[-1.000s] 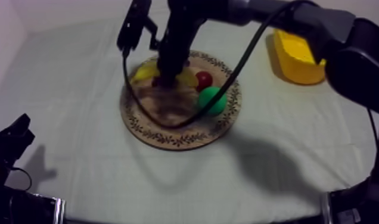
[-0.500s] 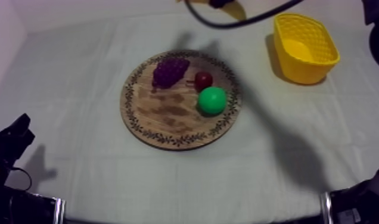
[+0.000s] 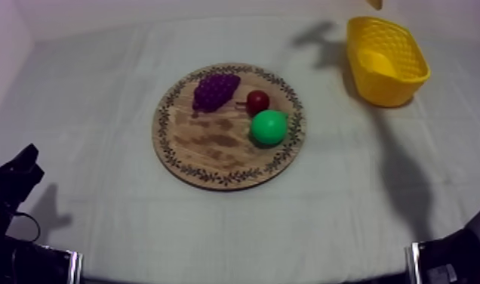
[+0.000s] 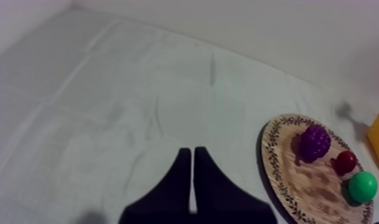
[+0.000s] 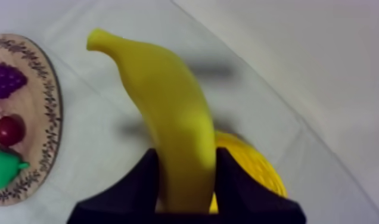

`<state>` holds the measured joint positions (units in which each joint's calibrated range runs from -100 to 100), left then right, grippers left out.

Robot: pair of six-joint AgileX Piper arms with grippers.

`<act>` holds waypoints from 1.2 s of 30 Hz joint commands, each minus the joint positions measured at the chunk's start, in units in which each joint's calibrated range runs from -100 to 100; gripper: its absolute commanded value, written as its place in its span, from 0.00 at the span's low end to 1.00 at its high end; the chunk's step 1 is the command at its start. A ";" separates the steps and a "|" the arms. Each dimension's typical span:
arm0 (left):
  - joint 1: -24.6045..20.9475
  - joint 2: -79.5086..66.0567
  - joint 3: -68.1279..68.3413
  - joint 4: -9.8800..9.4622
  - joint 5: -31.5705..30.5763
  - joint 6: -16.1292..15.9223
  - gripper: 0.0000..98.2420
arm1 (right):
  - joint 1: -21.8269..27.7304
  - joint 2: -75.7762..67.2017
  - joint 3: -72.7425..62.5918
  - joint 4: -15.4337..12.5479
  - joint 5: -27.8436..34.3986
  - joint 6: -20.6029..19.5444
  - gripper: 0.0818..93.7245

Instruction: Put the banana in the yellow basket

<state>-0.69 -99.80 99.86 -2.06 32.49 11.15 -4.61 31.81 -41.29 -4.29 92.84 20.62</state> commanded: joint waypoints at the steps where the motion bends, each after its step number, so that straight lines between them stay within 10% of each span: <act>1: 0.00 -0.03 0.03 -0.01 0.01 0.01 0.00 | 2.55 0.28 1.02 0.18 -1.00 -0.22 0.24; 36: 0.00 -0.03 0.03 -0.01 0.01 0.00 0.00 | 5.94 -1.16 35.46 3.63 -17.77 -2.82 0.25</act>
<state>-0.69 -99.80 99.86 -2.06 32.49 11.15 1.43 30.26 -5.86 -0.63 75.16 17.99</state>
